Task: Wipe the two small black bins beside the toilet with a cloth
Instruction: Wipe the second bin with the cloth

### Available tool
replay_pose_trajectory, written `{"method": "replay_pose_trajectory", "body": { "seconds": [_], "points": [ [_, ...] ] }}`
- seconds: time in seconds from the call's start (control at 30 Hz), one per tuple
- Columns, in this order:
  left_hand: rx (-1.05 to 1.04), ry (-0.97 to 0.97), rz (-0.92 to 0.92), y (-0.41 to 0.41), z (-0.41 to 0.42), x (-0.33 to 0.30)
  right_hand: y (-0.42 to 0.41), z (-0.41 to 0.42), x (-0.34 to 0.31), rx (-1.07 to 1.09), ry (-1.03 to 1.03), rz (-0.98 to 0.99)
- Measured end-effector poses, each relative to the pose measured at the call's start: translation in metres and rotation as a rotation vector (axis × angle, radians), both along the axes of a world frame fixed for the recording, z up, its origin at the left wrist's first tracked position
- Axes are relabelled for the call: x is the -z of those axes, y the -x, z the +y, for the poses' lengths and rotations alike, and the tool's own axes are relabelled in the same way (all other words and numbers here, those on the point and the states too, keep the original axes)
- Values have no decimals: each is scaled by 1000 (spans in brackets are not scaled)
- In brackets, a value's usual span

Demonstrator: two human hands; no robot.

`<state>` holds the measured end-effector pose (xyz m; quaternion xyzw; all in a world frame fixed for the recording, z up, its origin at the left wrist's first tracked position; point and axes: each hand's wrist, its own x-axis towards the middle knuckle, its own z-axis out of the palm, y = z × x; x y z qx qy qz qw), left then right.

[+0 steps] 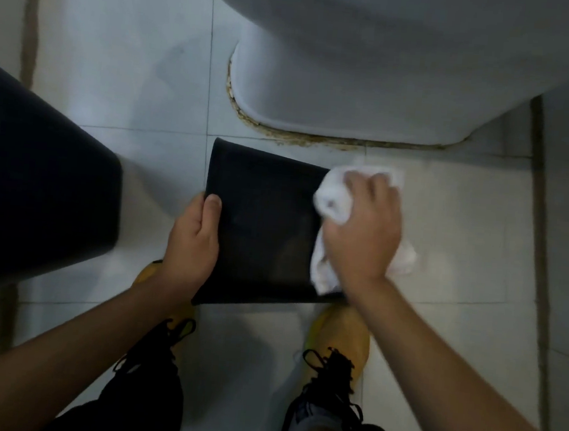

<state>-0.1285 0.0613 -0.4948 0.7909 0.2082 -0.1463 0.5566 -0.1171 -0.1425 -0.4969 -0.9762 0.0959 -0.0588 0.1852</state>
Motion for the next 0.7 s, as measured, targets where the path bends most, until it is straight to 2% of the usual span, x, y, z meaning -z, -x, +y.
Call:
{"method": "replay_pose_trajectory", "body": {
  "seconds": [0.17,0.23,0.3,0.4,0.47,0.57,0.7],
  "points": [
    [22,-50,-73,0,0,1,67,67,-8,-491,-112,-20],
    [41,-80,-105,1,2,1,62,62,-6,-580,-122,-13],
    [54,-82,-109,3,4,3,42,47,-4,-425,-103,-2],
    [72,-65,-78,4,5,2,0,18,1,39,-92,14],
    [65,-50,-68,3,4,3,-15,7,4,149,-51,-5],
    [53,-27,-46,3,3,6,-13,14,3,146,45,15],
    [78,-94,-108,3,6,12,3,61,-3,-224,76,3]
  ]
}}
